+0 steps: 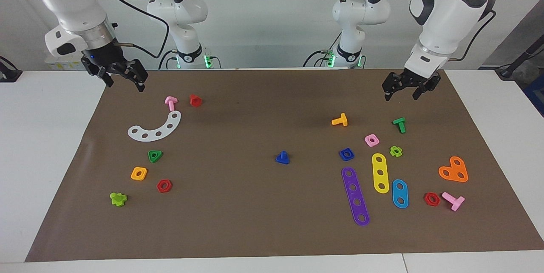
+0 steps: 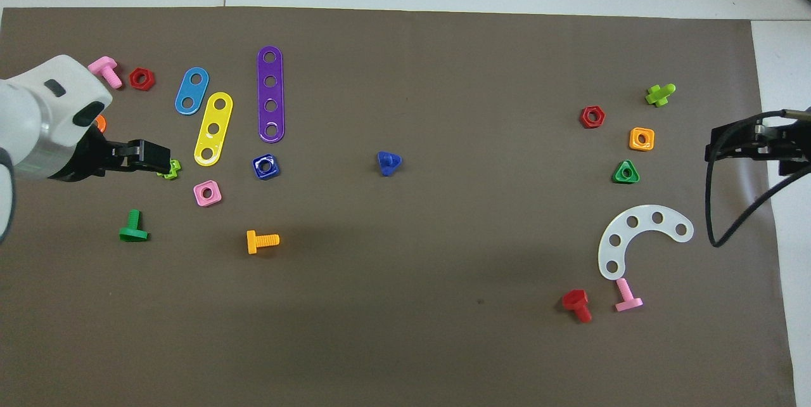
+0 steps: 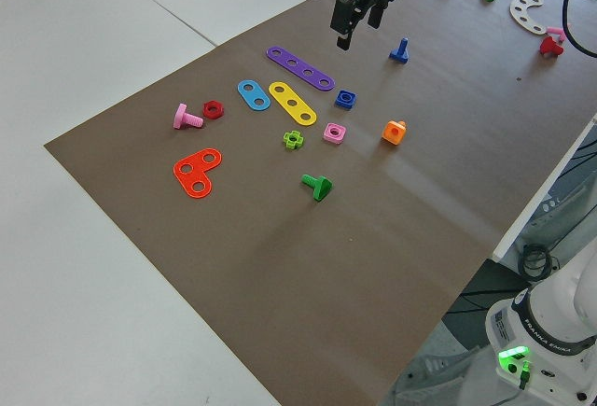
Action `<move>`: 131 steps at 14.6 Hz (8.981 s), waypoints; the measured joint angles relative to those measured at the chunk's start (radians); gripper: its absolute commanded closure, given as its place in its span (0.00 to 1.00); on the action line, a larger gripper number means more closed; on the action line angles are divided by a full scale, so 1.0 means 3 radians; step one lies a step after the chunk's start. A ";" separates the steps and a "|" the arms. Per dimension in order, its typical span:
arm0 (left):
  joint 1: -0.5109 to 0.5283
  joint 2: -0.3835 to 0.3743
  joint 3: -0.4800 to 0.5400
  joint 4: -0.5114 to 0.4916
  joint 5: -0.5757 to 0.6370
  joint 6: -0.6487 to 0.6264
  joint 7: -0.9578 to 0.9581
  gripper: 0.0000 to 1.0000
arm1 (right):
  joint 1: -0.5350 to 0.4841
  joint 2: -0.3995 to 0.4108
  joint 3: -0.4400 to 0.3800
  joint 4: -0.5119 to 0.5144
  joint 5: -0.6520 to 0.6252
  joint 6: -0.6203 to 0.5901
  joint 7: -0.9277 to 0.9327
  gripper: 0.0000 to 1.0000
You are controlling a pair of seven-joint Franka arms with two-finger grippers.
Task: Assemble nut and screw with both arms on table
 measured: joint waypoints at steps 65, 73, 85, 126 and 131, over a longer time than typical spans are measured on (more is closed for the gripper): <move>-0.1480 0.1682 -0.0028 0.0855 -0.0066 0.1129 -0.1601 0.82 | 0.0043 -0.0048 -0.0051 -0.0008 0.0000 -0.0019 0.0000 0.00; -0.1527 0.1733 -0.0030 0.0898 -0.0071 0.1128 -0.1601 0.83 | 0.0044 -0.0048 -0.0051 -0.0008 0.0000 -0.0019 0.0000 0.00; -0.1564 0.1768 -0.0027 0.0868 -0.0072 0.1144 -0.1601 0.86 | 0.0044 -0.0048 -0.0051 -0.0008 0.0000 -0.0019 0.0000 0.00; -0.1572 0.1775 0.0020 0.0911 -0.0318 0.1080 -0.1766 0.88 | 0.0045 -0.0048 -0.0051 -0.0008 0.0000 -0.0019 0.0000 0.00; -0.1572 0.1776 0.0030 0.0939 -0.0339 0.1080 -0.1776 0.88 | 0.0046 -0.0048 -0.0051 -0.0009 0.0000 -0.0019 0.0000 0.00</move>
